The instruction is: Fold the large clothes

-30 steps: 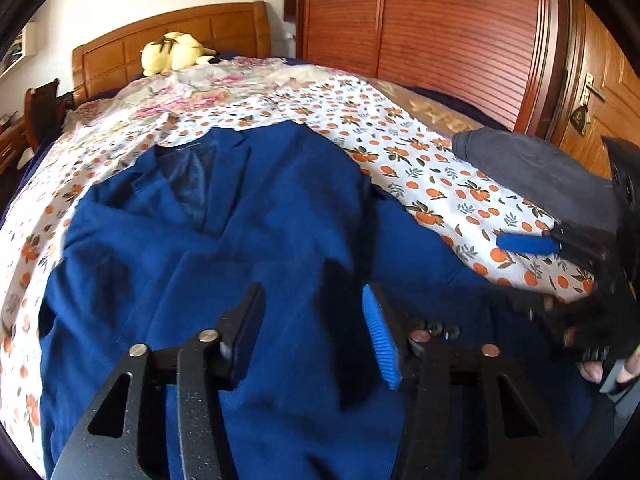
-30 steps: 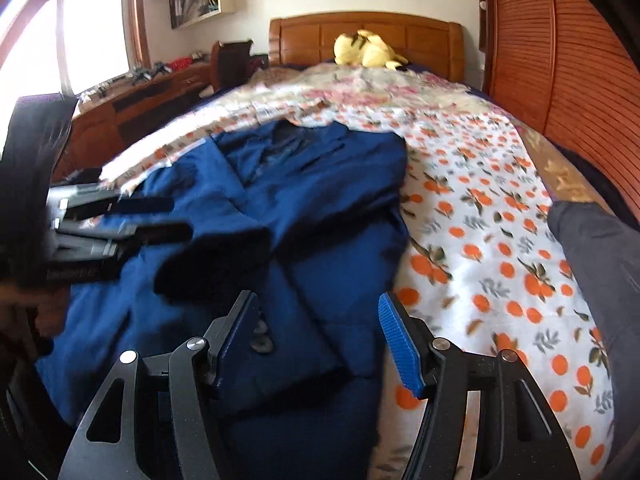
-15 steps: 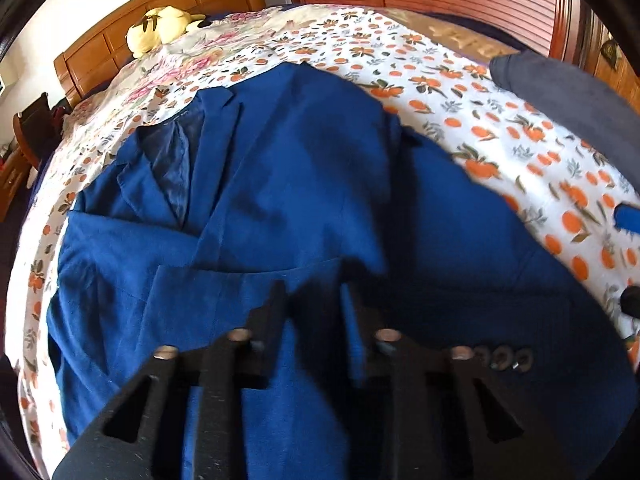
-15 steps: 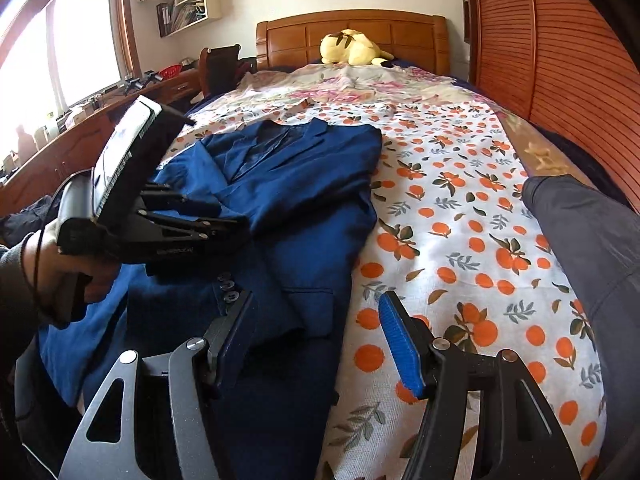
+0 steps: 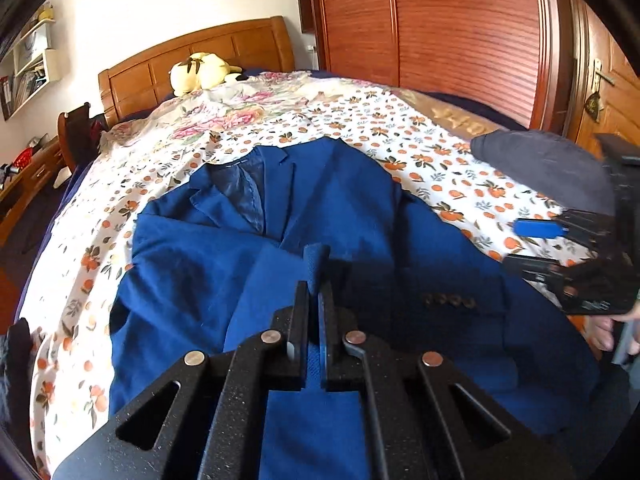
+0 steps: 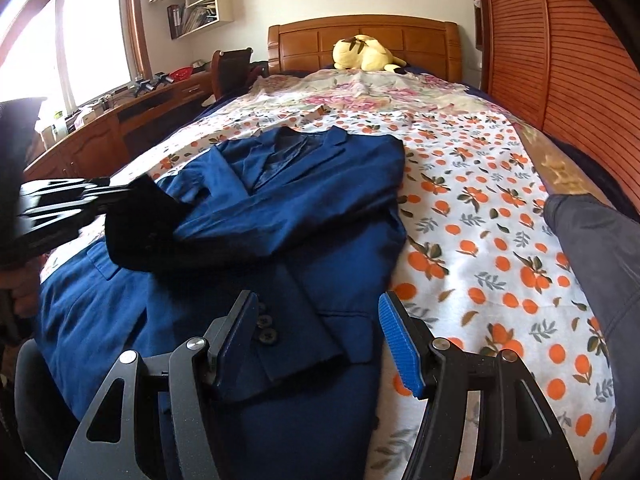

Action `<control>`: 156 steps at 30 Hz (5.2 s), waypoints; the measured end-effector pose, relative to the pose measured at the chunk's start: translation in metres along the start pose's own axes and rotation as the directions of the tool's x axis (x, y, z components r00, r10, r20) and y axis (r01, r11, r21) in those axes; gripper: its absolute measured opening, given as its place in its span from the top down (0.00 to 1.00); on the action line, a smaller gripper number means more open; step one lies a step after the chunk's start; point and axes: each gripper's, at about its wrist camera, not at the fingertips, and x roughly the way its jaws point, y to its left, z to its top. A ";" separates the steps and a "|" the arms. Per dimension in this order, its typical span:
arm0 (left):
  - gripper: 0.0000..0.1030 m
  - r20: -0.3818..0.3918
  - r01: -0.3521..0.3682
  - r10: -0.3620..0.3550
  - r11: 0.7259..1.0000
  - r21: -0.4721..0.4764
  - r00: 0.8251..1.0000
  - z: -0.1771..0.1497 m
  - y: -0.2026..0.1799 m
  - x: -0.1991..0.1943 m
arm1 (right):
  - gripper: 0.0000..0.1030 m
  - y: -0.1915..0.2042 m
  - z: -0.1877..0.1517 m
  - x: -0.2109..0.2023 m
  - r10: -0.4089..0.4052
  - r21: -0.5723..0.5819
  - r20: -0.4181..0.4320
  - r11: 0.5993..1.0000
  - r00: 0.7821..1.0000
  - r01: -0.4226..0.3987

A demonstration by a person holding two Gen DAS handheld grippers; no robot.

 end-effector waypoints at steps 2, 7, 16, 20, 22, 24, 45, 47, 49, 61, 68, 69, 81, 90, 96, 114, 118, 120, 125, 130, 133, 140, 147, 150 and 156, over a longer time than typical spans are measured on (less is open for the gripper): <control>0.96 0.013 0.000 0.000 1.000 -0.012 1.000 -0.008 0.003 -0.010 | 0.37 0.003 0.000 0.006 -0.006 0.000 -0.008 1.000 1.000 0.006; 0.96 0.013 -0.005 0.006 0.999 -0.047 1.000 -0.042 0.012 -0.026 | 0.37 0.005 0.000 0.021 -0.027 -0.008 -0.037 1.000 0.999 0.027; 0.96 -0.034 0.028 -0.032 0.993 -0.111 0.999 -0.093 0.020 -0.024 | 0.37 0.010 0.002 0.027 -0.016 -0.045 -0.042 0.999 0.999 0.014; 0.96 -0.030 0.047 -0.052 0.990 -0.132 0.998 -0.104 0.020 -0.028 | 0.37 0.007 0.000 0.031 -0.014 -0.047 -0.055 0.999 0.998 0.011; 0.96 -0.032 0.059 -0.064 0.988 -0.143 0.997 -0.107 0.020 -0.029 | 0.37 0.007 0.000 0.031 -0.014 -0.048 -0.057 0.999 0.998 0.012; 0.96 -0.030 0.068 -0.073 0.986 -0.153 0.997 -0.111 0.021 -0.032 | 0.37 0.007 0.000 0.032 -0.013 -0.047 -0.057 0.999 0.998 0.010; 0.17 -0.012 -0.122 0.124 0.951 -0.285 0.992 -0.151 0.105 -0.078 | 0.37 0.013 -0.001 0.043 -0.005 -0.073 -0.073 0.997 0.997 0.000; 0.17 -0.016 -0.155 0.158 0.942 -0.298 0.987 -0.156 0.114 -0.081 | 0.37 0.015 -0.002 0.046 -0.011 -0.086 -0.079 0.996 0.997 0.004; 0.17 -0.022 -0.167 0.168 0.938 -0.304 0.985 -0.160 0.120 -0.082 | 0.37 0.017 -0.003 0.049 -0.015 -0.095 -0.085 0.995 0.996 0.007; 0.17 -0.052 -0.203 0.197 0.927 -0.317 0.979 -0.186 0.141 -0.085 | 0.37 0.019 -0.002 0.055 -0.039 -0.107 -0.099 0.994 0.994 0.029; 0.17 -0.069 -0.192 0.180 0.927 -0.321 0.981 -0.198 0.145 -0.086 | 0.37 0.020 -0.001 0.031 -0.050 -0.131 -0.087 0.991 0.995 0.039; 0.17 -0.068 -0.187 0.175 0.928 -0.322 0.982 -0.200 0.146 -0.086 | 0.37 0.019 -0.005 0.025 -0.053 -0.136 -0.087 0.990 0.995 0.041; 0.42 -0.076 -0.156 0.139 0.926 -0.343 0.987 -0.215 0.156 -0.086 | 0.37 -0.012 -0.074 -0.032 -0.102 -0.084 -0.170 0.992 0.980 0.089; 0.43 -0.085 -0.143 0.121 0.929 -0.341 0.989 -0.224 0.152 -0.090 | 0.37 -0.009 -0.081 -0.043 -0.088 -0.063 -0.178 0.995 0.980 0.077; 0.48 -0.068 -0.103 0.084 0.924 -0.368 0.994 -0.231 0.145 -0.097 | 0.37 -0.005 -0.082 -0.039 -0.063 -0.068 -0.191 0.996 0.980 0.051; 0.77 -0.069 -0.092 0.070 0.915 -0.393 0.995 -0.241 0.143 -0.103 | 0.43 0.003 -0.093 -0.042 -0.033 -0.073 -0.179 0.997 0.983 0.021; 0.84 -0.052 -0.068 0.051 0.915 -0.399 0.997 -0.237 0.140 -0.106 | 0.78 0.005 -0.092 -0.045 -0.030 -0.087 -0.166 0.996 0.986 0.016; 0.84 -0.052 -0.072 0.056 0.915 -0.397 0.997 -0.235 0.139 -0.106 | 0.81 0.002 -0.091 -0.046 -0.015 -0.072 -0.160 0.997 0.987 0.004; 0.84 -0.073 -0.074 0.048 0.911 -0.405 0.996 -0.238 0.143 -0.101 | 0.81 -0.002 -0.094 -0.043 0.007 -0.048 -0.168 0.999 0.986 -0.015; 0.84 -0.077 -0.069 0.042 0.914 -0.399 0.996 -0.236 0.144 -0.100 | 0.79 -0.008 -0.091 -0.037 0.043 -0.014 -0.198 0.999 0.979 -0.046; 0.87 -0.073 -0.069 0.044 0.921 -0.384 0.996 -0.232 0.141 -0.102 | 0.79 -0.005 -0.088 -0.034 0.038 -0.034 -0.208 0.998 0.977 -0.046; 0.92 0.068 -0.035 0.059 0.949 -0.313 0.996 -0.178 0.122 -0.136 | 0.96 0.000 -0.066 -0.054 0.073 -0.036 -0.106 0.996 0.992 -0.077; 0.93 0.249 -0.004 0.067 0.969 -0.246 0.966 -0.088 0.109 -0.187 | 0.96 0.008 -0.007 -0.102 0.146 -0.017 0.064 0.989 0.987 -0.145; 0.93 0.316 -0.014 0.088 0.974 -0.228 0.945 -0.057 0.102 -0.208 | 0.96 0.019 0.015 -0.130 0.160 -0.052 0.134 0.987 0.978 -0.154; 0.93 0.416 -0.030 0.094 0.987 -0.159 0.904 -0.009 0.086 -0.266 | 0.96 0.028 0.041 -0.204 0.168 -0.116 0.266 0.983 0.949 -0.142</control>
